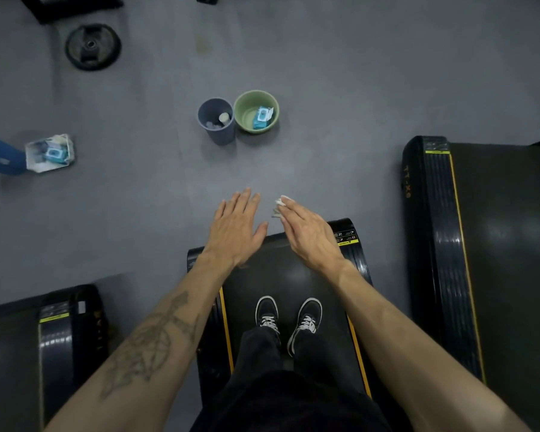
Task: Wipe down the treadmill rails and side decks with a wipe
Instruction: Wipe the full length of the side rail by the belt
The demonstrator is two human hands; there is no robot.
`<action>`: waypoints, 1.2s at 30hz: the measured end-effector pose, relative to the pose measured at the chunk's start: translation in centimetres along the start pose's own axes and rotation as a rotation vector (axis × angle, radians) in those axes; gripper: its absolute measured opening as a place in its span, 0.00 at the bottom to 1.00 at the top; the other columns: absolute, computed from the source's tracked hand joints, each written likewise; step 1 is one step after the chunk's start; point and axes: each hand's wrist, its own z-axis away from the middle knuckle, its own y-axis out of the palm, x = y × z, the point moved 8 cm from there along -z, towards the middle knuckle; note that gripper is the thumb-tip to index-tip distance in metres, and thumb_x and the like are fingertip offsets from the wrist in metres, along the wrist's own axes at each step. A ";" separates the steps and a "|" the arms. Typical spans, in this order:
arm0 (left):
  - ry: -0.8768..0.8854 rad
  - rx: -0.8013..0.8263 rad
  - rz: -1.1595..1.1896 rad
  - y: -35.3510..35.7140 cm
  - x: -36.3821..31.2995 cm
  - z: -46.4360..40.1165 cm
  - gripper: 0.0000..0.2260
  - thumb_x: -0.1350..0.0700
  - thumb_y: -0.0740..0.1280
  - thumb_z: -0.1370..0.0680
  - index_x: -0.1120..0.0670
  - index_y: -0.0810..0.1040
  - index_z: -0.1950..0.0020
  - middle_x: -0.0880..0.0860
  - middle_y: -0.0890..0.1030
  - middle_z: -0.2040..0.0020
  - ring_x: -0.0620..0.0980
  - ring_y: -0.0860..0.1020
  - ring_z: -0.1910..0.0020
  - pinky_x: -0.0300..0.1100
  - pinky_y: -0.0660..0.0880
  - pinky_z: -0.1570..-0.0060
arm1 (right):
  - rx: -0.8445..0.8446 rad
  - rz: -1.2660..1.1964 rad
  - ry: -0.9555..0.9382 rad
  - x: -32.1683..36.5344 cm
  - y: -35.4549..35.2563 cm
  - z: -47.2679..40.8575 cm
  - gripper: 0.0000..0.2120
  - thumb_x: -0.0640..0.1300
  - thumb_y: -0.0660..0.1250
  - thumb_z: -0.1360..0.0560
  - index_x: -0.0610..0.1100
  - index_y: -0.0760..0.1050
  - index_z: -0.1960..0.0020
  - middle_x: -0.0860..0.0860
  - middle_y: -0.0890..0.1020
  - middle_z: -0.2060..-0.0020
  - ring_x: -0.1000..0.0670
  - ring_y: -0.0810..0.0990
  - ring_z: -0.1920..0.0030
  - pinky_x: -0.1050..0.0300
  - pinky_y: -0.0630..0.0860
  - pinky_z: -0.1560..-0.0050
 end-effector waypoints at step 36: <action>-0.924 -0.343 0.265 8.5 32.1 -10.7 0.32 0.43 0.58 0.16 0.52 0.52 0.15 0.53 0.51 0.15 0.55 0.50 0.17 0.56 0.47 0.19 | 0.622 -0.109 -0.979 9.2 33.2 -29.4 0.31 0.41 0.69 0.23 0.37 0.67 0.22 0.42 0.69 0.23 0.40 0.69 0.24 0.38 0.71 0.28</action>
